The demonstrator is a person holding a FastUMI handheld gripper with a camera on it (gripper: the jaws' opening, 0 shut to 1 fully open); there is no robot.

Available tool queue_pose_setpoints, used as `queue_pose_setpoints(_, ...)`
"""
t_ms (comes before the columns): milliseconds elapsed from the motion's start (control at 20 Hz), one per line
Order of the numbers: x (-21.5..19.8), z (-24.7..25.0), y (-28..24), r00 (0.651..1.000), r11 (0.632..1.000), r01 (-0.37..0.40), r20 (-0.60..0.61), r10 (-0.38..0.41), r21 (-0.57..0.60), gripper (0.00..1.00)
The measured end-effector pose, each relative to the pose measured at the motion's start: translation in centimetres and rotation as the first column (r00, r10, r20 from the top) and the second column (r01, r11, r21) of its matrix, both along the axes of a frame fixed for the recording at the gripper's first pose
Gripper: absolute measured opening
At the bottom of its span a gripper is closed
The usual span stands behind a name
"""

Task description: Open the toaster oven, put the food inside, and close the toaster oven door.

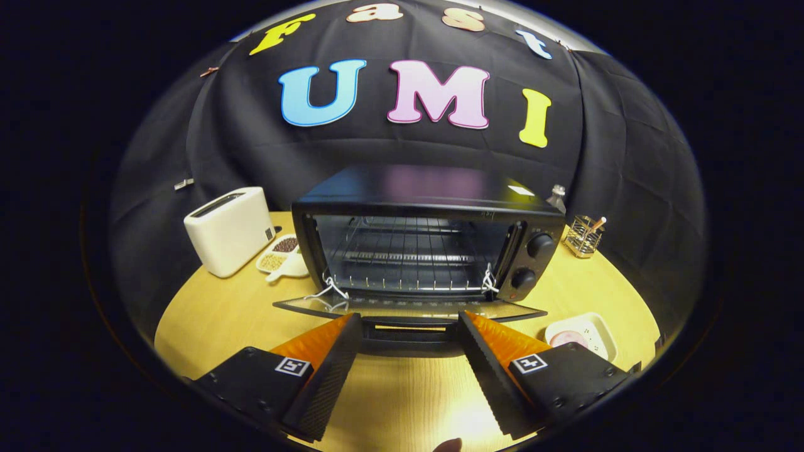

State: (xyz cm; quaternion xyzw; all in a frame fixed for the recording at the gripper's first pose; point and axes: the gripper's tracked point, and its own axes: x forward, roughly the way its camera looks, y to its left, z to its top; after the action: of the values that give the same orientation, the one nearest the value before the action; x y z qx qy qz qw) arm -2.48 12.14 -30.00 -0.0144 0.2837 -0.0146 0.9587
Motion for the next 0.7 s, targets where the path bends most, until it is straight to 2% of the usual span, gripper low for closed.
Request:
queue_pose_setpoints(150, -1.6, -2.6, 0.0, 0.996, 1.0, 0.005, -0.094, -0.004, 0.014, 1.0)
queue_pose_setpoints(350, -4.0, -6.4, -0.2, 0.972, 0.999, 0.016, -0.237, -0.005, 0.042, 0.99)
queue_pose_setpoints(450, -4.6, -7.2, -0.8, 0.963, 0.999, 0.022, -0.268, -0.009, 0.046, 0.99)
queue_pose_setpoints(700, -5.5, -3.0, -2.9, 0.972, 0.992, -0.022, -0.232, 0.05, 0.122, 0.99)
